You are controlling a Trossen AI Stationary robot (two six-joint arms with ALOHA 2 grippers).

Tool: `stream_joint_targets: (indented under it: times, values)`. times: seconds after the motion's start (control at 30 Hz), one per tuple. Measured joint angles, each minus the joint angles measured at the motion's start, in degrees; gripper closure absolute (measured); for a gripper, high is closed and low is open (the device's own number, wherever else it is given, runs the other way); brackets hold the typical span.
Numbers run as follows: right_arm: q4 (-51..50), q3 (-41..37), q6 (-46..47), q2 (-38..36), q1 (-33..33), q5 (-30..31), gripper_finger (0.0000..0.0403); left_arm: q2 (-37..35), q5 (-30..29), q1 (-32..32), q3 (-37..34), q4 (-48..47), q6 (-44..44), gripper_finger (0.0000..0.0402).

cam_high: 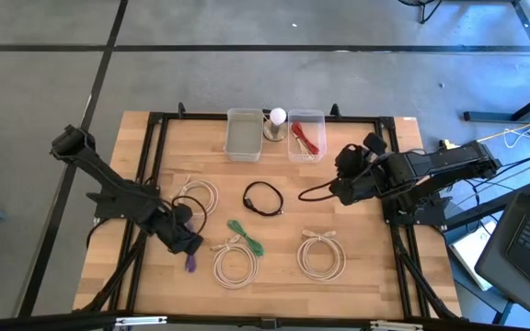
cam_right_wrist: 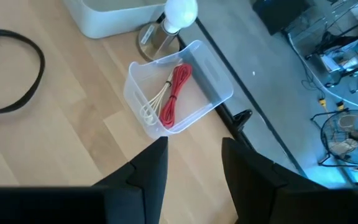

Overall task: Pick & Place USB Port
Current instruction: Put the violet charger cable into the transparent bin

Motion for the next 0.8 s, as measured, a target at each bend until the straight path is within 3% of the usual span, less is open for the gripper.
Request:
stream_joint_targets:
  times: [0.3, 0.47, 0.63, 0.8]
  values:
    - [-0.25, 0.00, -0.18, 0.00, 0.00, 0.10, 0.0250, 0.78, -3.42, 1.02, -0.15, -1.42, -4.33, 0.0292]
    - [-0.25, 0.00, -1.50, 0.00, 0.00, 0.12, 0.0250, 4.36, -2.12, 2.08, -1.37, -0.81, -7.51, 0.0242]
    - [-0.73, 0.00, -1.50, 0.00, 0.00, 0.12, 0.0249, 9.59, 4.93, 2.09, -1.40, 0.00, -8.63, 0.0219]
    - [-0.73, -0.02, -1.46, 0.00, 0.00, 0.12, 0.0249, 13.09, 5.80, 2.04, -1.40, 3.30, -7.95, 0.0215]
